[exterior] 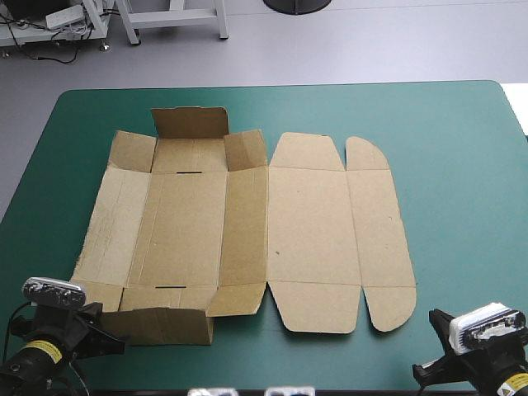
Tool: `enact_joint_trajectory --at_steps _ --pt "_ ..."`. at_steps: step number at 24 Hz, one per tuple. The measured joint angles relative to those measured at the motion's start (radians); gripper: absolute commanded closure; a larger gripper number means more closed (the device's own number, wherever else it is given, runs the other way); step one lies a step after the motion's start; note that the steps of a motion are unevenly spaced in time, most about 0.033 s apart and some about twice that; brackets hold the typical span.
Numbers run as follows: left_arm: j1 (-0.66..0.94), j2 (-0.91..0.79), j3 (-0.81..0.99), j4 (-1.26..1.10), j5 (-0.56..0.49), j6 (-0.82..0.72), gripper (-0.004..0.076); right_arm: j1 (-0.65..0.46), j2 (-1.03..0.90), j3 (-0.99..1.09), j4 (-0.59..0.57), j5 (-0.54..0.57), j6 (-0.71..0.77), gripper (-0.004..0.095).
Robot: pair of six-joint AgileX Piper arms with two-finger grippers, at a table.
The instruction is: Fold the box
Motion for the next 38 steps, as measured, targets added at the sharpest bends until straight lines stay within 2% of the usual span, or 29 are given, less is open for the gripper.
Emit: enact_joint_trajectory --at_steps 18,23,25,29,33,38 --pt "0.0 0.0 -0.001 0.0 -0.016 0.0 0.0729 0.0 0.0 0.0 0.0 0.0 0.0 0.0932" --pt "0.0 0.01 -0.157 0.013 -0.011 0.008 0.0729 0.0 0.0 0.0 0.0 0.0 0.0 0.0932" --pt "0.0 0.046 -0.268 0.054 -0.011 0.009 0.0729 0.0 0.0 0.0 0.0 0.0 0.0 0.0932" --pt "0.0 0.221 -0.457 0.185 -0.011 0.016 0.0729 0.0 0.0 0.0 0.0 0.0 0.0 0.0932" --pt "0.0 0.424 -0.575 0.235 -0.037 0.016 0.0729 0.0 0.0 0.0 0.0 0.0 0.0 0.0932" --pt "0.0 0.592 -0.668 0.309 -0.049 -0.017 0.0729 0.0 0.0 0.0 0.0 0.0 0.0 0.0932"
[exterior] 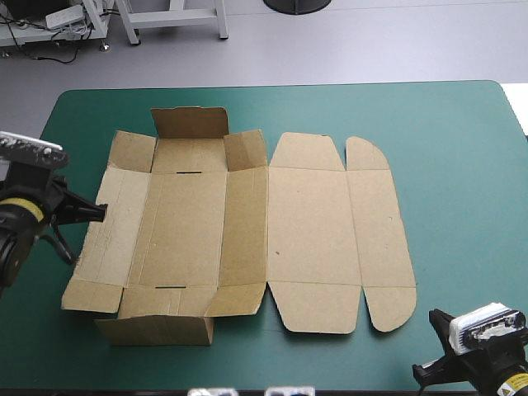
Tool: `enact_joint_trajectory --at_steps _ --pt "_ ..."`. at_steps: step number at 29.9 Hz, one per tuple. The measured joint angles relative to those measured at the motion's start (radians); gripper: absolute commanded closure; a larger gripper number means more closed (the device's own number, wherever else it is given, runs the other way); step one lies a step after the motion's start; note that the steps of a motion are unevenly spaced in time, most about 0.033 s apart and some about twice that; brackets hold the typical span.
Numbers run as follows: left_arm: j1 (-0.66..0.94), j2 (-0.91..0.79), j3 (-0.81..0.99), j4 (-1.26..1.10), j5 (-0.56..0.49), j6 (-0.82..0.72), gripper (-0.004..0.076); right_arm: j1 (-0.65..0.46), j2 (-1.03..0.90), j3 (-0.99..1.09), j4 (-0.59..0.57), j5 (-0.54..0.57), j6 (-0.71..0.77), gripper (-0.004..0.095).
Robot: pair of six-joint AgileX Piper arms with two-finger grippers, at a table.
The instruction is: Fold the box
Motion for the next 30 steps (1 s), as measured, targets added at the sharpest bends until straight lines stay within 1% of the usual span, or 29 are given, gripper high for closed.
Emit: enact_joint_trajectory --at_steps 5,8,10,16,20,24,27,30 --pt "0.019 0.138 -0.066 0.044 -0.004 -0.013 0.0729 0.0 0.0 0.0 0.0 0.0 0.0 0.0932" --pt "0.088 0.204 -0.103 0.044 -0.004 -0.01 0.0729 0.0 0.0 0.0 0.0 0.0 0.0 0.0932" --pt "0.172 0.246 -0.12 0.015 -0.001 0.014 0.0729 0.0 0.0 0.0 0.0 0.0 0.0 0.0932" --pt "0.439 0.304 -0.127 -0.259 0.026 0.182 0.0729 0.0 0.0 0.0 0.0 0.0 0.0 0.0932" --pt "0.563 0.329 -0.127 -0.378 0.089 0.269 0.0729 0.0 0.0 0.0 0.0 0.0 0.0 0.0932" --pt "0.615 0.348 -0.11 -0.467 0.131 0.339 0.0729 0.0 0.0 0.0 0.002 0.0 0.0 0.0932" --pt "0.621 0.373 -0.093 -0.543 0.164 0.404 0.0729 0.0 0.0 0.0 0.003 0.0 0.0 0.0932" --pt "0.621 0.409 -0.075 -0.583 0.191 0.433 0.0729 0.0 0.0 0.0 0.003 0.0 0.0 0.0932"
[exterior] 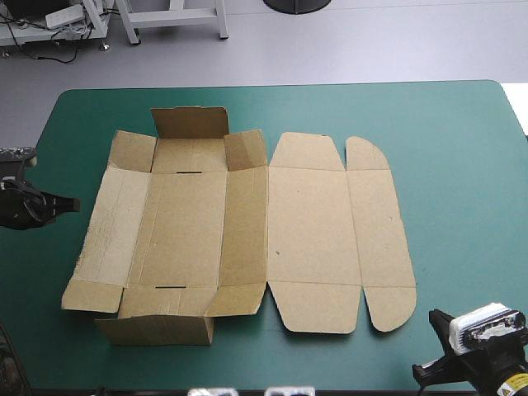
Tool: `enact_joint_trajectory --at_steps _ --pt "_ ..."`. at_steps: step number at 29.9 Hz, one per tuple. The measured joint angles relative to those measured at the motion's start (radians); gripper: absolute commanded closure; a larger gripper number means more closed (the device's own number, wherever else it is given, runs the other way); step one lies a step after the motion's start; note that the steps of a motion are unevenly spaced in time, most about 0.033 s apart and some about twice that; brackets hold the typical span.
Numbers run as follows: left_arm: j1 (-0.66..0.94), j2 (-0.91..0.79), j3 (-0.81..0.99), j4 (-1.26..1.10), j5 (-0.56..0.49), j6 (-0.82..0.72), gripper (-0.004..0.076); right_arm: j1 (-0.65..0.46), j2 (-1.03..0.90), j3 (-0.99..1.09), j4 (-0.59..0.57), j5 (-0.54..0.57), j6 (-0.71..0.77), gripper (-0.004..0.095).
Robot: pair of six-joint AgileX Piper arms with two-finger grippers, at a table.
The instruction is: Fold the box
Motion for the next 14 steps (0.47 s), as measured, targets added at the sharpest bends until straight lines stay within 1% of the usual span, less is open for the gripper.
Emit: enact_joint_trajectory --at_steps 11,14 --pt "0.0 0.144 0.01 -0.066 0.016 0.084 0.0729 0.0 0.0 0.0 0.0 0.0 0.0 0.0932" --pt "0.0 0.181 0.01 -0.082 0.001 0.098 0.0729 0.0 0.0 0.0 0.0 0.0 0.0 0.0932"
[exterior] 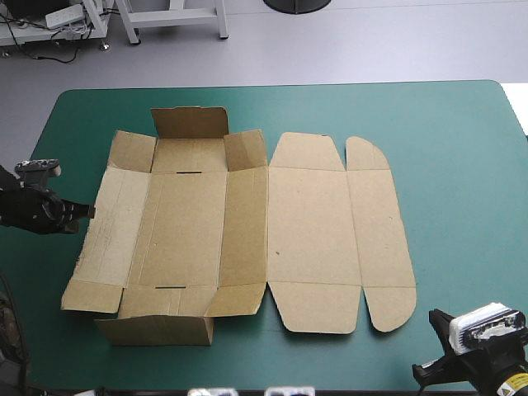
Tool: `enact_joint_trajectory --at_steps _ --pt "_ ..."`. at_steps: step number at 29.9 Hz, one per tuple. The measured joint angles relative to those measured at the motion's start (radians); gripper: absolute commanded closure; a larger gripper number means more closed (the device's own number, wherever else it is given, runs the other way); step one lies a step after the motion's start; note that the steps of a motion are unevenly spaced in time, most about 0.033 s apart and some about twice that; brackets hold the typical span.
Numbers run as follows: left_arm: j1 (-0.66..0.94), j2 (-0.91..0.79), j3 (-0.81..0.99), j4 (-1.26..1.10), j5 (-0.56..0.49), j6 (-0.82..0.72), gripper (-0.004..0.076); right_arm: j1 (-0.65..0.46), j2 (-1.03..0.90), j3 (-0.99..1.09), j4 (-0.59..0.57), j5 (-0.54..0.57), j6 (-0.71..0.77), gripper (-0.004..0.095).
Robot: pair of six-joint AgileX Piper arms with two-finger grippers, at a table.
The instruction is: Fold the box
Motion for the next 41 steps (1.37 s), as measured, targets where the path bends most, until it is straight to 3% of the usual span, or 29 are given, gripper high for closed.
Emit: enact_joint_trajectory --at_steps 6,10,13,15,35,41 --pt "0.0 0.009 0.0 -0.003 -0.025 0.008 0.0683 0.0 0.0 0.0 0.0 0.0 0.0 0.0931" --pt "-0.001 0.016 0.0 -0.005 -0.011 0.014 0.0489 0.0 0.0 0.0 0.0 0.0 0.0 0.0932" --pt "-0.013 0.032 0.0 0.008 0.0 0.016 0.0296 0.0 0.0 0.0 0.0 0.0 0.0 0.0932" --pt "-0.026 0.045 0.0 0.016 0.003 0.016 0.0233 0.0 0.0 0.0 0.0 0.0 0.003 0.0932" --pt "-0.033 0.159 0.001 0.024 0.036 0.015 0.0244 0.0 0.0 0.0 -0.003 0.001 0.011 0.0932" --pt "-0.033 0.165 0.001 -0.023 0.074 0.015 0.0363 0.0 0.0 0.0 -0.003 0.001 0.015 0.0931"
